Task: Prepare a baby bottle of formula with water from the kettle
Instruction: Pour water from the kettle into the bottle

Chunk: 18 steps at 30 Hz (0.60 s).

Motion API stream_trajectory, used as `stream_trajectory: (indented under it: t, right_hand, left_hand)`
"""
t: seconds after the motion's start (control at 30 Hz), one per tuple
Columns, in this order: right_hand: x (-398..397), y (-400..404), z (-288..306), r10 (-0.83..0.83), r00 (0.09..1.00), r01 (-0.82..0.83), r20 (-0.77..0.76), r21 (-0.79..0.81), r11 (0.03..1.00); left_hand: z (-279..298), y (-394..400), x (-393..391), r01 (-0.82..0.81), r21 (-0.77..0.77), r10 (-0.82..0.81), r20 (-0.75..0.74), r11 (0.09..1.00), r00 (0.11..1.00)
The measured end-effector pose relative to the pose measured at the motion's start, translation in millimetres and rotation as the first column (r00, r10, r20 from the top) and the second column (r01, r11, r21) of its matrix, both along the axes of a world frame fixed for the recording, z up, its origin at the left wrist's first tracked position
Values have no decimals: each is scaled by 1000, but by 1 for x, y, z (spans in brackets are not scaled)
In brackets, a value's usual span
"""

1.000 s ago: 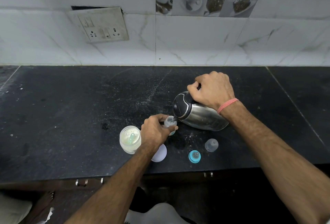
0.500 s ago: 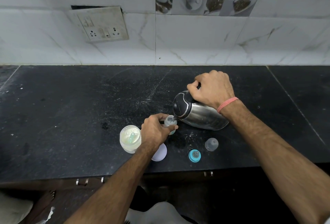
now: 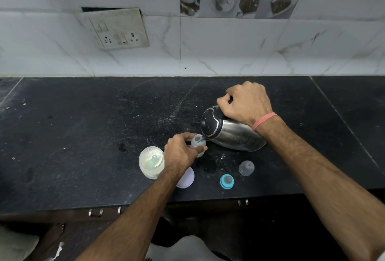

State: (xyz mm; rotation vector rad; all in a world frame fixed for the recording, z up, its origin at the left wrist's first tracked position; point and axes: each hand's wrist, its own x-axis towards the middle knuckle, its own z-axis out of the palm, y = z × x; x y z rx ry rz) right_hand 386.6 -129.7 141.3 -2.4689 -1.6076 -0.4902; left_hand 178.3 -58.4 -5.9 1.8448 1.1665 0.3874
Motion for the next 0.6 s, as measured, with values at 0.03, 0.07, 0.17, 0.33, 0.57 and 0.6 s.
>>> stream_trajectory:
  t: [0.03, 0.07, 0.17, 0.33, 0.57, 0.6]
  right_hand:
    - [0, 0, 0, 1, 1000, -1, -2, -2, 1000]
    - [0, 0, 0, 0, 1000, 0, -4, -2, 1000]
    - [1, 0, 0, -5, 1000, 5, -9, -5, 1000]
    - [1, 0, 0, -10, 1000, 10, -9, -11, 1000]
    - [0, 1, 2, 1, 1000, -1, 5, -16, 1000]
    - [0, 1, 2, 3, 1000, -3, 8, -18, 1000]
  left_hand:
    - [0, 0, 0, 1, 0, -1, 1, 1000, 1000]
    - [0, 0, 0, 3, 0, -3, 1, 1000, 1000]
    - [-1, 0, 0, 3, -3, -3, 4, 1000, 1000]
    - [-1, 0, 1, -2, -3, 2, -4, 1000, 1000]
    - [-2, 1, 0, 10, 9, -10, -7, 1000, 1000]
    - [-2, 1, 0, 10, 9, -10, -6, 1000, 1000]
